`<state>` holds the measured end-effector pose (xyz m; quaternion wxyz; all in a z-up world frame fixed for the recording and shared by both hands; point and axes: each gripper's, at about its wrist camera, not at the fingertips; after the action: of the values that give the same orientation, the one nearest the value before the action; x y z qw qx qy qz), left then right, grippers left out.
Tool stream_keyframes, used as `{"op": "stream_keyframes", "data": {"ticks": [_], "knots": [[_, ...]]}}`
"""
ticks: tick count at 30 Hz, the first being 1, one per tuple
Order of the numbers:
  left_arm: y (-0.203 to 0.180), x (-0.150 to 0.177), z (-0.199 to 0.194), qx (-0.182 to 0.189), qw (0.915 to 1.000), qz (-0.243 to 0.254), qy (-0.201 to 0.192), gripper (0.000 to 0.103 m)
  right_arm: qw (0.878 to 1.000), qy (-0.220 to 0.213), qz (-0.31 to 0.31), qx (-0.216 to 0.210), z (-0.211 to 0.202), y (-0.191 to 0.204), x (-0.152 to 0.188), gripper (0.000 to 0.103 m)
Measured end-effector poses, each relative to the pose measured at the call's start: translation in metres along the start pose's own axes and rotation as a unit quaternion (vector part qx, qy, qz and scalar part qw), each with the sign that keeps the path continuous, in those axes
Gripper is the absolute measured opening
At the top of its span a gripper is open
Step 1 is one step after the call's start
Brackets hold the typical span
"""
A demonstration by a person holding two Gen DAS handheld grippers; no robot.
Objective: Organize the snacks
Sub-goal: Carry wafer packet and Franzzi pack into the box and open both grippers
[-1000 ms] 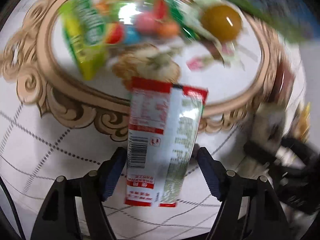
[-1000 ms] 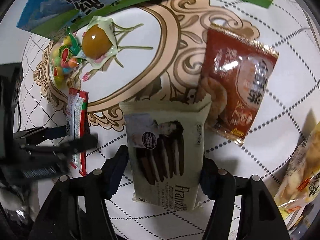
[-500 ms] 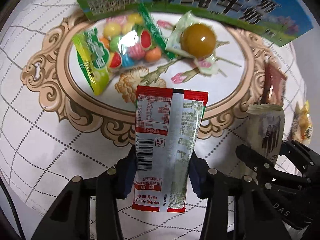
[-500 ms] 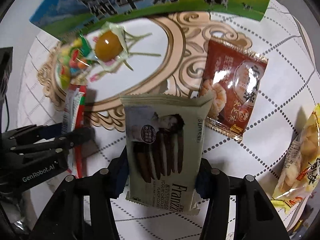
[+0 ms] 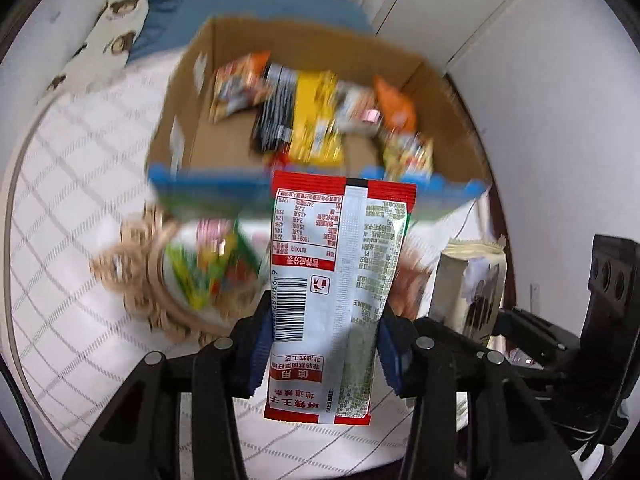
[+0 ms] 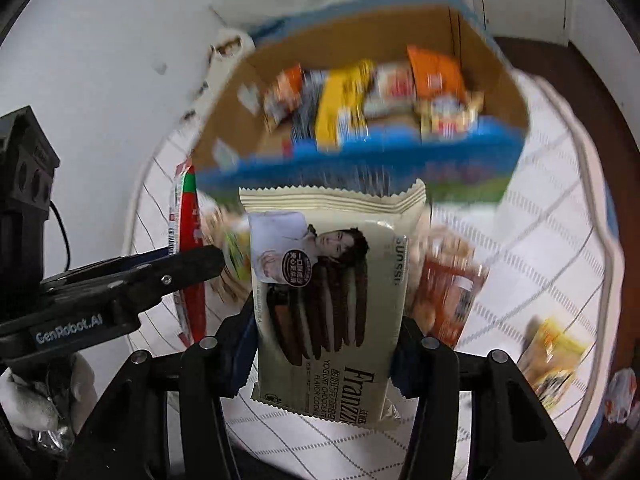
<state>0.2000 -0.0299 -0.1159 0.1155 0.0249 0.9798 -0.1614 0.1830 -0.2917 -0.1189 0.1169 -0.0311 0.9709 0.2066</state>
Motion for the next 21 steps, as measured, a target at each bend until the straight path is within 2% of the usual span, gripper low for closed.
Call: {"op": "stream_keyframes", "data": {"ticks": [2, 7, 11, 15, 21], "knots": [[-0.001, -0.015, -0.001, -0.006, 0.9998, 0.011, -0.016, 0.043, 1.000, -0.018, -0.003, 0.000, -0.017, 0.000, -0.019, 0.056], [-0.019, -0.047, -0.014, -0.006, 0.9991, 0.022, -0.035, 0.043, 0.999, -0.043, -0.012, 0.009, -0.013, 0.024, -0.069, 0.056], [-0.017, -0.074, -0.010, -0.005, 0.9990, 0.024, -0.037, 0.043, 0.998, -0.051, -0.018, 0.020, -0.018, 0.027, -0.098, 0.056], [-0.006, -0.109, 0.003, -0.013, 0.9997, 0.012, -0.018, 0.043, 0.999, -0.046, -0.013, 0.026, -0.006, 0.021, -0.129, 0.056], [0.032, -0.156, 0.055, -0.043, 0.9985, -0.014, 0.031, 0.043, 0.999, -0.004, 0.007, 0.040, 0.052, 0.001, -0.171, 0.056]]}}
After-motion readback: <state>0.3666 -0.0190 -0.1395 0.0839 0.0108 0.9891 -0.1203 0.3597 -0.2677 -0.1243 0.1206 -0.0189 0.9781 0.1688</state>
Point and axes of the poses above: each gripper's, at about its wrist camera, not at the fingertips, and z roughly the way its jaws point, y to its left, x to its underside, and after that the axes turned 1 degree about x, right-handed
